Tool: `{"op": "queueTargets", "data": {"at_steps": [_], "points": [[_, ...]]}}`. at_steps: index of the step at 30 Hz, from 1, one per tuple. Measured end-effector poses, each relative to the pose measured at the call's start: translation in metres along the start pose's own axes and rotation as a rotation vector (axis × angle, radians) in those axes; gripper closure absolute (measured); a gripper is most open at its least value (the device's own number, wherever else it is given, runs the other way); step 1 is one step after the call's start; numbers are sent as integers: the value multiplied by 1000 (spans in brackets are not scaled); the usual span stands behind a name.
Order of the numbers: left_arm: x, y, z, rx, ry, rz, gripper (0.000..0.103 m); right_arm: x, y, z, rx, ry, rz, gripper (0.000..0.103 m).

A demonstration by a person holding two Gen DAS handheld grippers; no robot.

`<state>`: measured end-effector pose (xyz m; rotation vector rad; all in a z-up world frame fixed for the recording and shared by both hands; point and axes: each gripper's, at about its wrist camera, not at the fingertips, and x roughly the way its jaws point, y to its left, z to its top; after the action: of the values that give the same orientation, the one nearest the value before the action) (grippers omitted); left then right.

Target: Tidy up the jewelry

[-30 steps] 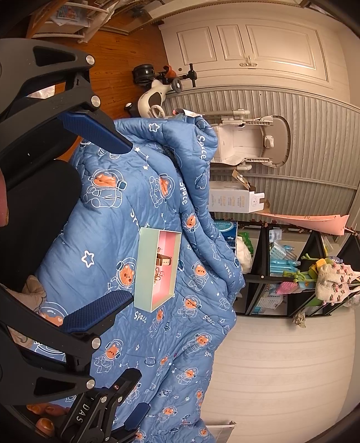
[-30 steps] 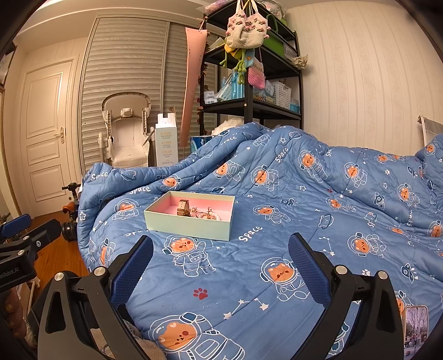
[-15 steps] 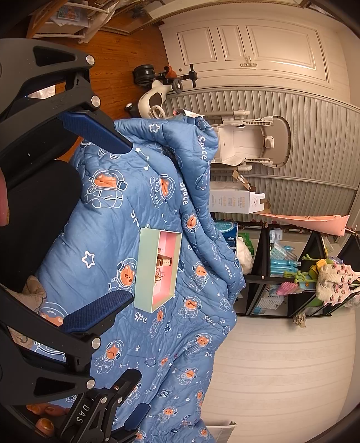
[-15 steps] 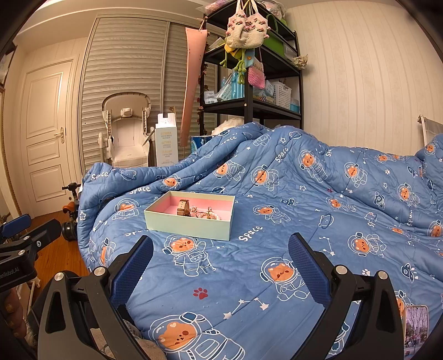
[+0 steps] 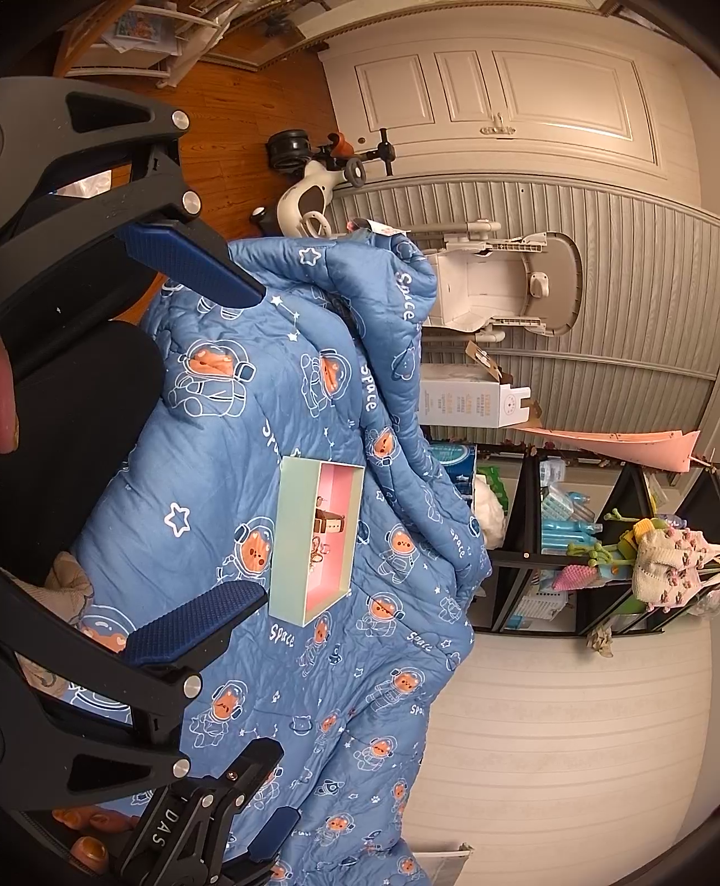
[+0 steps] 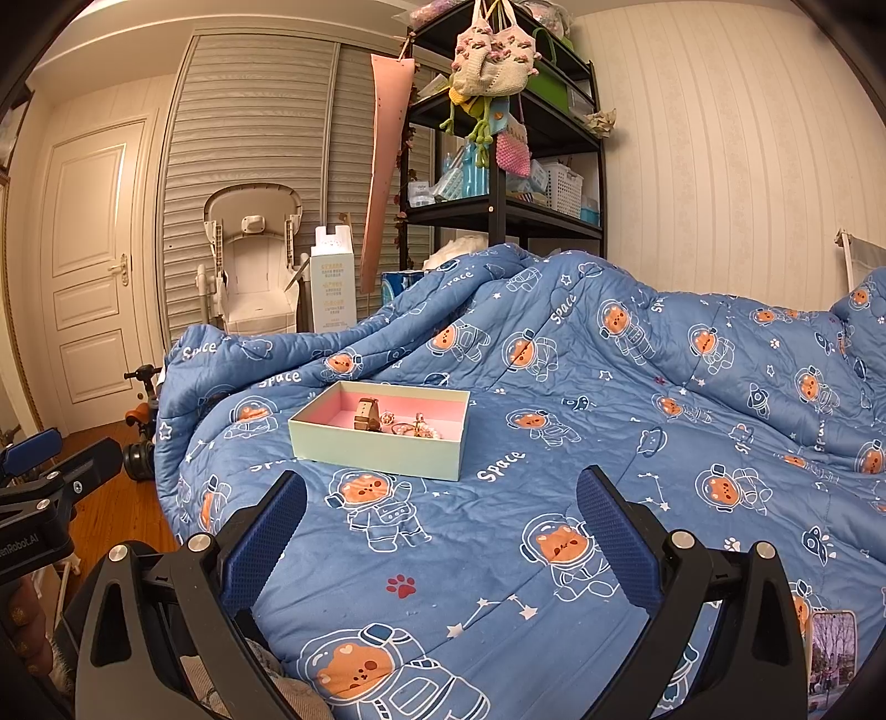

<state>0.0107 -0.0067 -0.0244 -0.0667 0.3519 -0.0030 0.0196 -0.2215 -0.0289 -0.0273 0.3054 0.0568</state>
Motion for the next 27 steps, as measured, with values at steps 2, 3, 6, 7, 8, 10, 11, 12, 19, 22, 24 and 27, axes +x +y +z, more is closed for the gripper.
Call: {"op": "queueTargets", "data": {"at_steps": [2,3,6,7,8,10,11,12,19,22,24,27], "points": [[0,0,0,0,0,1,6,0,0,0,0,0,0,7],[0,0,0,1,-1,0,6,0,0,0,-1,0,0,7],[0,0,-1,2,1,-1,6,0,0,0,-1,0,0,7],[0,1,-2,2,1,-2,6,0,0,0,-1,-1,0,7],[0,1,-3,1,2,-3,6,0,0,0,-1,-1,0,7],[0,2,-4,1,3,-4,6,0,0,0,-1,0,0,7],[0,1,-4,1,4,-3,6,0,0,0,-1,0,0,7],[0,1,-4,0,3,-2,6,0,0,0,-1,-1,0,7],[-1,2,-4,-7,-4,8,6,0,0,0,-1,0,0,7],[-1,0,-4,-3,3,11,6,0,0,0,-1,0,0,7],[-1,-1,-4,-1,5,10,6,0,0,0,-1,0,0,7],[-1,-2,-3,-2,4,10,6,0,1,0,-2,1,0,7]]}}
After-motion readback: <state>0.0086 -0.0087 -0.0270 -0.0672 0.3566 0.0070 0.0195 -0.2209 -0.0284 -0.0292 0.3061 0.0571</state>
